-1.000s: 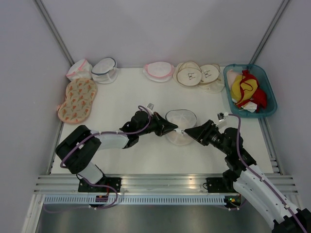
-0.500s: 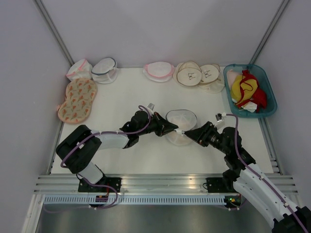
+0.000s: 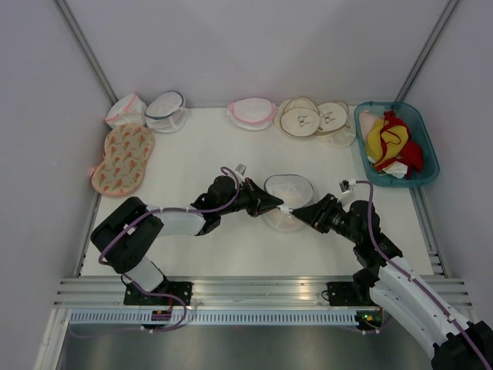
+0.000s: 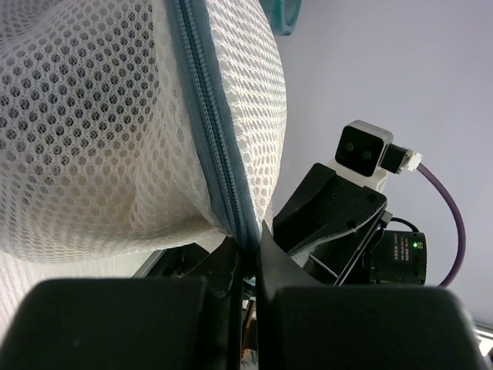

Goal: Unzip the laundry bag and remove the bra

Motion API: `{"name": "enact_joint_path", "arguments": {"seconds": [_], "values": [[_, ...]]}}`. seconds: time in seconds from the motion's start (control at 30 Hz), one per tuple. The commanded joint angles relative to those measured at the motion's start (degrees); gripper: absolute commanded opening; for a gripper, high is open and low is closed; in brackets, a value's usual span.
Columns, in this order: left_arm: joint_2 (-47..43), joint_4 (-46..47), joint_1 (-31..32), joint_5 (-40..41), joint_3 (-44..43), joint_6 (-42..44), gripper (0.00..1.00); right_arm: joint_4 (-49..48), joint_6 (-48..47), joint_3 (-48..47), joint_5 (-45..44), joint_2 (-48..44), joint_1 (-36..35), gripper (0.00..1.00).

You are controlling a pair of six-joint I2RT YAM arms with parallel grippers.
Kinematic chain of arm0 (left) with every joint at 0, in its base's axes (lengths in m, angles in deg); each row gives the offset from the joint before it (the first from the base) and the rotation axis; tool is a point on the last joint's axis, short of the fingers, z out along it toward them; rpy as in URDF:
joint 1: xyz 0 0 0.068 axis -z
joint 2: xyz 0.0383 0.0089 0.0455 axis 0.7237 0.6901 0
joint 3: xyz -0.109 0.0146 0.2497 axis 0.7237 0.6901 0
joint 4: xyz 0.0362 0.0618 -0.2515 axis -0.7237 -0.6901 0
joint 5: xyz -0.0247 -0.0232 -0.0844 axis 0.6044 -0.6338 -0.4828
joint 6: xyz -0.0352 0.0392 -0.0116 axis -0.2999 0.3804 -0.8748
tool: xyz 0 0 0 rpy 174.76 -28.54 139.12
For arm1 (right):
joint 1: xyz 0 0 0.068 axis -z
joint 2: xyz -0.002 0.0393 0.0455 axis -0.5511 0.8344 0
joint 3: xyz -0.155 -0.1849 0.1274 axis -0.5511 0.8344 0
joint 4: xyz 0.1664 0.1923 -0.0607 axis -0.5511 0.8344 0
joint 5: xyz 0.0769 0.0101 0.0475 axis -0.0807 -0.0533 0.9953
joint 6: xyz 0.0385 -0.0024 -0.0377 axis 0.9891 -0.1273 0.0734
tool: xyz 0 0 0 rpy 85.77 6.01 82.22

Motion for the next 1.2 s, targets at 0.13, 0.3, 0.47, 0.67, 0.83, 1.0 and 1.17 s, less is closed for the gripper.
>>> {"name": "enact_joint_path", "arguments": {"seconds": [0.13,0.3,0.47,0.67,0.83,1.0,1.17], "values": [[0.91,3.04,-0.30,-1.20,-0.09,-2.44,0.02,-3.71,0.23,0.08,-0.48,0.28,-0.14,0.29],[1.27,3.48,-0.22,-1.29,0.08,-2.71,0.02,-4.77,0.58,0.17,-0.04,0.90,-0.14,0.21],[1.44,3.92,-0.22,-1.38,-0.01,-2.97,0.02,-4.68,0.67,0.26,0.23,1.16,-0.14,0.12],[1.62,4.53,-0.22,-1.99,0.26,-3.15,0.02,-2.67,-0.12,-0.18,-0.12,1.08,-0.14,0.00],[2.14,4.45,-1.09,-4.53,-0.35,-0.52,0.02,5.50,-4.60,-4.21,-2.49,1.25,-0.14,0.00],[3.73,0.94,-5.48,-14.11,-3.69,6.42,0.02,21.31,-11.80,-10.71,-8.98,2.31,-0.14,0.00],[2.76,-6.79,-10.40,-19.55,-6.33,15.64,0.02,31.17,-15.85,-15.29,-18.12,0.72,-0.23,0.01]]}}
